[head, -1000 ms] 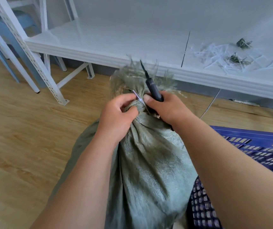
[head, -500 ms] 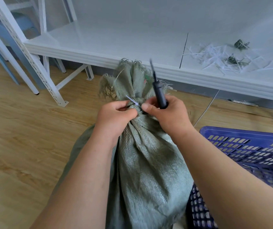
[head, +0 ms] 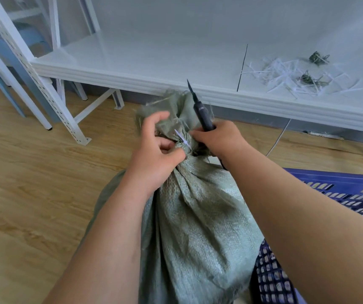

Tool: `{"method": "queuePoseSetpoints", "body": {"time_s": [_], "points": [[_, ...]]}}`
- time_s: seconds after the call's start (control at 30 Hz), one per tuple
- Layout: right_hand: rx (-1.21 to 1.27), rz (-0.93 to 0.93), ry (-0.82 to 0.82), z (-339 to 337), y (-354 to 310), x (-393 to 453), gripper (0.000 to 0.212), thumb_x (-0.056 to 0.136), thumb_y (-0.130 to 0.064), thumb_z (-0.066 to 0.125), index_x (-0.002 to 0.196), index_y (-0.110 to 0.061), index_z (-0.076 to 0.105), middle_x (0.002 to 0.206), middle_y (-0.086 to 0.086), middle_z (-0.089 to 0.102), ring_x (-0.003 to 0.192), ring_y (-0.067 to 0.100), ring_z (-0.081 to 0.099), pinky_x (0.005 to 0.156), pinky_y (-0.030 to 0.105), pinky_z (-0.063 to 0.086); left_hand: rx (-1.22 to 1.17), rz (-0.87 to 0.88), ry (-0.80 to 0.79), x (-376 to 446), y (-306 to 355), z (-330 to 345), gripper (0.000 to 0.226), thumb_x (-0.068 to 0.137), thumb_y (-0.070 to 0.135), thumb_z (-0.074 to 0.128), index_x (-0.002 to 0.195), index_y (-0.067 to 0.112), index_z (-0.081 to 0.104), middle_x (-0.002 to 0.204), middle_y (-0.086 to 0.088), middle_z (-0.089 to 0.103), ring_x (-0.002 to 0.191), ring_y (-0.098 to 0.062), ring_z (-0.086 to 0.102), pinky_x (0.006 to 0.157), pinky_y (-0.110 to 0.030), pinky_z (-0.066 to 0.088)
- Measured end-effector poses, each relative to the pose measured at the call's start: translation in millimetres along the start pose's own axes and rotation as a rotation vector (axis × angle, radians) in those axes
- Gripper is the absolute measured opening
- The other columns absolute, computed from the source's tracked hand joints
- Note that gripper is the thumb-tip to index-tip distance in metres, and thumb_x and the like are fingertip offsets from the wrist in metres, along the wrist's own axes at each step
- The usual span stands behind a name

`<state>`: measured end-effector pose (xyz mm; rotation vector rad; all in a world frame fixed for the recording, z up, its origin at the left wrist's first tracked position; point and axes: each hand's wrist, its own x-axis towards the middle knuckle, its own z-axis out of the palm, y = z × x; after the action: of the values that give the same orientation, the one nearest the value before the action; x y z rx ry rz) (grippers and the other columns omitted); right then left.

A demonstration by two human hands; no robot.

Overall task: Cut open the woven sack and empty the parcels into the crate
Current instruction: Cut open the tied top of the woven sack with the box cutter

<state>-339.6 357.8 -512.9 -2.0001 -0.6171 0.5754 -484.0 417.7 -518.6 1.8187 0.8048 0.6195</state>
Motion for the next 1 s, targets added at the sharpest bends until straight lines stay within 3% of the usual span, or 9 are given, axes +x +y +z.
{"method": "queuePoseSetpoints", "body": {"time_s": [0.07, 0.17, 0.3, 0.37, 0.53, 0.6, 0.7, 0.83, 1.0], "points": [[0.015, 0.042, -0.028, -0.5, -0.6, 0.3, 0.016, 0.077, -0.031, 0.078, 0.069, -0.025, 0.065, 0.063, -0.004, 0.059, 0.052, 0.01, 0.052, 0.049, 0.021, 0.04, 0.095, 0.073, -0.063, -1.5, 2.6, -3.3, 0.066, 0.078, 0.014, 0.064, 0.116, 0.064, 0.043, 0.089, 0.001, 0.062, 0.072, -0.014, 0.06, 0.066, -0.024, 0.048], [0.094, 0.074, -0.051, -0.6, -0.5, -1.3, 0.015, 0.079, -0.029, 0.076, 0.073, -0.02, 0.065, 0.063, -0.001, 0.058, 0.049, 0.012, 0.049, 0.045, 0.02, 0.04, 0.112, 0.04, -0.063, 0.1, 0.9, -3.0, 0.047, 0.077, 0.017, 0.062, 0.105, 0.055, 0.061, 0.092, 0.001, 0.065, 0.072, -0.016, 0.061, 0.065, -0.023, 0.047], [0.134, 0.013, 0.123, -0.8, 2.8, -7.1, 0.021, 0.085, -0.039, 0.066, 0.072, -0.024, 0.059, 0.064, -0.001, 0.055, 0.061, 0.022, 0.052, 0.064, 0.037, 0.049, 0.016, -0.103, 0.068, 2.7, -1.4, -0.6, 0.036, 0.071, 0.016, 0.066, 0.098, 0.04, 0.07, 0.087, 0.001, 0.072, 0.077, -0.014, 0.067, 0.069, -0.025, 0.052], [0.142, -0.075, 0.209, 0.4, 3.9, -14.3, 0.014, 0.082, -0.035, 0.069, 0.073, -0.027, 0.062, 0.066, -0.005, 0.06, 0.064, 0.02, 0.056, 0.069, 0.037, 0.051, -0.011, -0.137, 0.111, 4.8, -1.5, 1.0, 0.034, 0.072, 0.015, 0.067, 0.1, 0.034, 0.069, 0.084, 0.005, 0.072, 0.075, -0.007, 0.067, 0.072, -0.024, 0.054], [0.196, -0.124, -0.014, 17.6, 9.1, -34.0, 0.013, 0.073, -0.02, 0.08, 0.072, -0.025, 0.068, 0.066, -0.009, 0.064, 0.062, 0.011, 0.057, 0.07, 0.029, 0.048, -0.096, -0.196, 0.158, 9.2, -3.0, 6.2, 0.032, 0.073, 0.011, 0.068, 0.103, 0.021, 0.071, 0.082, 0.004, 0.072, 0.075, -0.007, 0.068, 0.074, -0.026, 0.054], [0.234, -0.136, -0.002, 19.8, 11.9, -32.5, 0.017, 0.073, -0.016, 0.08, 0.075, -0.027, 0.067, 0.068, -0.008, 0.063, 0.065, 0.013, 0.056, 0.072, 0.03, 0.046, -0.099, -0.208, 0.169, 10.0, -4.3, 6.8, 0.033, 0.072, 0.013, 0.068, 0.104, 0.019, 0.072, 0.077, 0.007, 0.072, 0.073, -0.007, 0.067, 0.073, -0.027, 0.054], [0.233, -0.223, 0.101, 19.5, 14.5, -32.0, 0.02, 0.073, -0.012, 0.078, 0.073, -0.029, 0.068, 0.066, -0.013, 0.063, 0.065, 0.008, 0.057, 0.072, 0.026, 0.047, -0.068, -0.203, 0.172, 10.5, -4.4, 5.7, 0.027, 0.07, 0.018, 0.068, 0.096, 0.024, 0.071, 0.064, 0.014, 0.068, 0.06, 0.003, 0.062, 0.059, -0.017, 0.048], [0.213, -0.225, 0.006, 19.4, 12.7, -33.6, 0.019, 0.077, -0.015, 0.077, 0.071, -0.031, 0.071, 0.07, -0.015, 0.068, 0.066, 0.003, 0.06, 0.075, 0.023, 0.049, -0.071, -0.209, 0.136, 8.4, -0.4, 5.5, 0.029, 0.056, 0.03, 0.065, 0.084, 0.027, 0.071, 0.064, 0.012, 0.069, 0.063, -0.003, 0.063, 0.063, -0.021, 0.048], [0.111, -0.192, -0.035, 14.3, 10.3, -28.6, 0.014, 0.076, -0.02, 0.079, 0.073, -0.03, 0.07, 0.069, -0.014, 0.068, 0.064, 0.001, 0.059, 0.067, 0.015, 0.047, -0.091, -0.203, 0.171, 5.5, -0.7, 7.2, 0.05, 0.064, 0.021, 0.071, 0.115, 0.02, 0.068, 0.073, 0.011, 0.068, 0.061, 0.002, 0.061, 0.062, -0.016, 0.048]]}}
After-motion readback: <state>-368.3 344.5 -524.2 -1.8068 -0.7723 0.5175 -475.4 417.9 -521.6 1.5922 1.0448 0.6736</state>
